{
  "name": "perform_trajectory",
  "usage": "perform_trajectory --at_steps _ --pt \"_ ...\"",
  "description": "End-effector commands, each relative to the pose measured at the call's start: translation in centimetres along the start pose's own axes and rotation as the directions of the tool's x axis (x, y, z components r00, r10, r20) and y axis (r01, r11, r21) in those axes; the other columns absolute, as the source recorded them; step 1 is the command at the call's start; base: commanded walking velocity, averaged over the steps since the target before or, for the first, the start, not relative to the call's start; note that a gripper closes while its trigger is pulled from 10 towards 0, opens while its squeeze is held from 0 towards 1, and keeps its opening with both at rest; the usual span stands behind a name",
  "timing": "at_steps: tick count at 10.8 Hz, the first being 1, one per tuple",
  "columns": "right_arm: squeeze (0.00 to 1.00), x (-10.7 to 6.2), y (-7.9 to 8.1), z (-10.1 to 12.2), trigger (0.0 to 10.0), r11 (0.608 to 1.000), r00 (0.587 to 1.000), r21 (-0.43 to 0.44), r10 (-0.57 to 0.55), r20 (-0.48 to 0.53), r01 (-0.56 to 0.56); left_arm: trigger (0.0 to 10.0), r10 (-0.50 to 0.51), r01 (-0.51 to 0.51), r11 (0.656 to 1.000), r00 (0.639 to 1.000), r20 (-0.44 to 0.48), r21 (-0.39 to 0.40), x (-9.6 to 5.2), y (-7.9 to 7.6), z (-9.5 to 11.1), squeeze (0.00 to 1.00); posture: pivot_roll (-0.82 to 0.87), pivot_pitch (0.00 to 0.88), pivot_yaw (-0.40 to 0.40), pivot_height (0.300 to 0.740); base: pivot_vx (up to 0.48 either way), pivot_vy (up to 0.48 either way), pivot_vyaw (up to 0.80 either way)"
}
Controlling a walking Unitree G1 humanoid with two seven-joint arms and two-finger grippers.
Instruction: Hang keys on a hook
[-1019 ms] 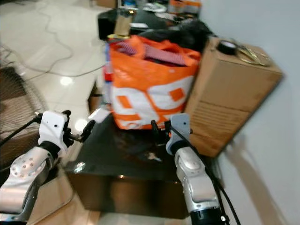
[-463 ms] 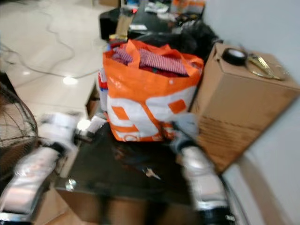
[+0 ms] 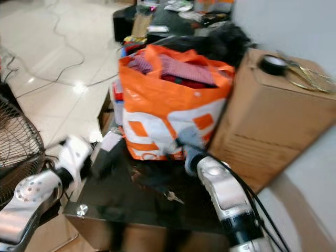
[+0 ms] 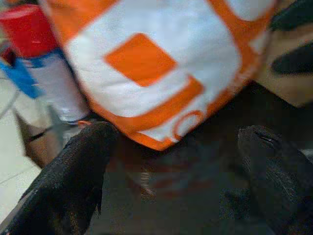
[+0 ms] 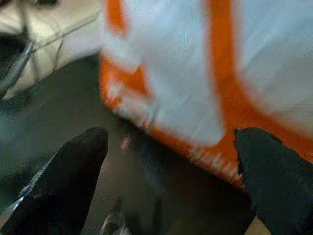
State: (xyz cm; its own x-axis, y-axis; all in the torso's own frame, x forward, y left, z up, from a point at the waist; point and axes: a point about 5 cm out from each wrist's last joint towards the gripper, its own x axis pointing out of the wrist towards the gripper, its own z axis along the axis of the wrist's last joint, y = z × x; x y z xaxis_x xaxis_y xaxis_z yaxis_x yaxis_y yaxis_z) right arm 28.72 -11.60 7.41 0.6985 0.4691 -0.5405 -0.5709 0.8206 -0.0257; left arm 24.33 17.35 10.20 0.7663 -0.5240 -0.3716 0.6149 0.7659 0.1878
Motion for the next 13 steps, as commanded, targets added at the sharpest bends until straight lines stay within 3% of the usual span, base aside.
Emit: perform_trajectory --at_steps 1,4,7,9,11,13 --pt "0.0 0.6 0.5 -0.3 10.0 0.996 0.994 -0.047 0.078 -0.082 -0.082 10.0 -0.074 0.074 0.997 0.996 -0.043 0.008 -0.1 -0.9 -0.6 0.0 0.01 0.0 -0.081 0.74 0.0 0.0 0.0" --pt "0.0 3.4 2.4 -1.1 10.0 0.989 0.976 -0.051 0.124 -0.178 -0.136 10.0 -0.118 0.118 0.993 0.985 -0.128 -0.014 -2.0 -2.1 -2.4 0.0 -0.01 0.0 -0.107 0.74 0.0 0.0 0.0" --pt "0.0 5.4 4.4 -4.2 10.0 0.996 0.963 -0.025 0.08 -0.258 -0.089 10.0 -0.146 0.144 0.989 0.97 -0.195 -0.029 -4.4 -2.8 -3.2 0.0 0.02 0.0 -0.127 0.74 0.0 0.0 0.0" --pt "0.0 5.8 4.9 -5.0 10.0 0.998 0.962 0.037 0.06 -0.268 -0.052 10.0 -0.145 0.142 0.989 0.969 -0.2 -0.032 -5.1 -3.1 -3.0 0.0 0.02 0.0 -0.125 0.74 0.0 0.0 0.0" --pt "0.0 6.3 5.6 -5.5 10.0 0.998 0.957 0.023 0.058 -0.285 -0.053 10.0 -0.176 0.169 0.984 0.961 -0.212 -0.049 -5.5 -3.5 -2.9 0.0 0.02 0.0 -0.115 0.74 0.0 0.0 0.0" --pt "0.0 6.4 5.5 -5.6 2.9 1.0 0.956 0.016 0.022 -0.292 -0.018 10.0 -0.224 0.211 0.974 0.949 -0.222 -0.08 -5.7 -3.9 -2.8 0.0 0.02 0.0 -0.112 0.74 0.0 0.0 0.0"
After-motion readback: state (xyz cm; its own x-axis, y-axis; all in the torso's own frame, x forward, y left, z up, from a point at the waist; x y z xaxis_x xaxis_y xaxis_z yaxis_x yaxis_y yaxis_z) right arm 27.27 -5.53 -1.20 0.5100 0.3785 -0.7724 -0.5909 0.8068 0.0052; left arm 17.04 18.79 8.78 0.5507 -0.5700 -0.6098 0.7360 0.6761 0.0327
